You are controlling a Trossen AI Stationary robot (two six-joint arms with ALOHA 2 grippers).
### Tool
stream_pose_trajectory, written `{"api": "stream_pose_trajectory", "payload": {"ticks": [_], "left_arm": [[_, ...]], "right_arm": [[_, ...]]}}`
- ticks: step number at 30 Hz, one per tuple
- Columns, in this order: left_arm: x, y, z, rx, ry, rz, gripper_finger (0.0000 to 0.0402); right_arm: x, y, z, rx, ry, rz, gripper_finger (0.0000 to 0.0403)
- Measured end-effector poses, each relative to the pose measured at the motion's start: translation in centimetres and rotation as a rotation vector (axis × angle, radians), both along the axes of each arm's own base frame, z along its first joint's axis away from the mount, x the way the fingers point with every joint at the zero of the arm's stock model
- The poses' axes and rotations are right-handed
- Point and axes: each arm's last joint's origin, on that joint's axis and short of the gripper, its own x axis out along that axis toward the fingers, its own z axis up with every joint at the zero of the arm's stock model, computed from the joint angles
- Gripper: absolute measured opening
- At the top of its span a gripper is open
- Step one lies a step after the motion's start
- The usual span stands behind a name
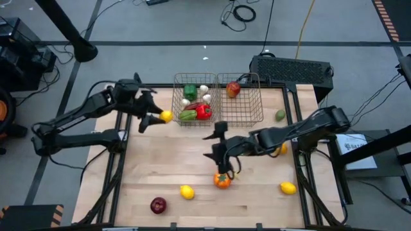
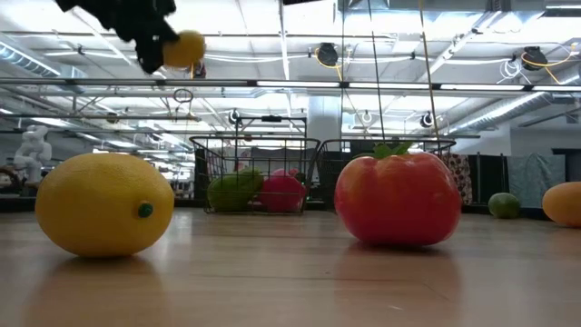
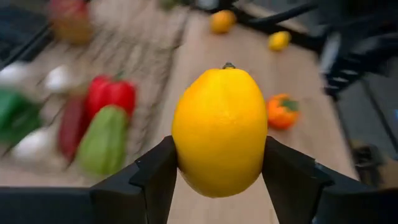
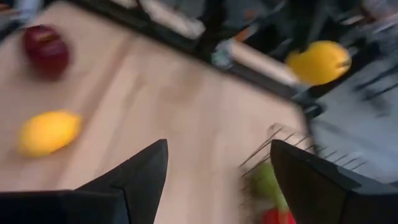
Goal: Sort produce into baskets
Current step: Put the top yellow lemon into the right mesh basket
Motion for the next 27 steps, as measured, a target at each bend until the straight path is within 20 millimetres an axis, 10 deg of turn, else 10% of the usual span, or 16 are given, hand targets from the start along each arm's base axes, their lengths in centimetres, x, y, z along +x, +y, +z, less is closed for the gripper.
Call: {"api": "stream_pose_trajectory", "payload": {"ticks": [27], "left_arm": [[5.3,-6.2,-1.5,0.095,0.041,-0.354,0.0215]], "right_arm": [[9.0,-2.1,-1.9,-0.403,-0.078,0.18,0.0341]]}}
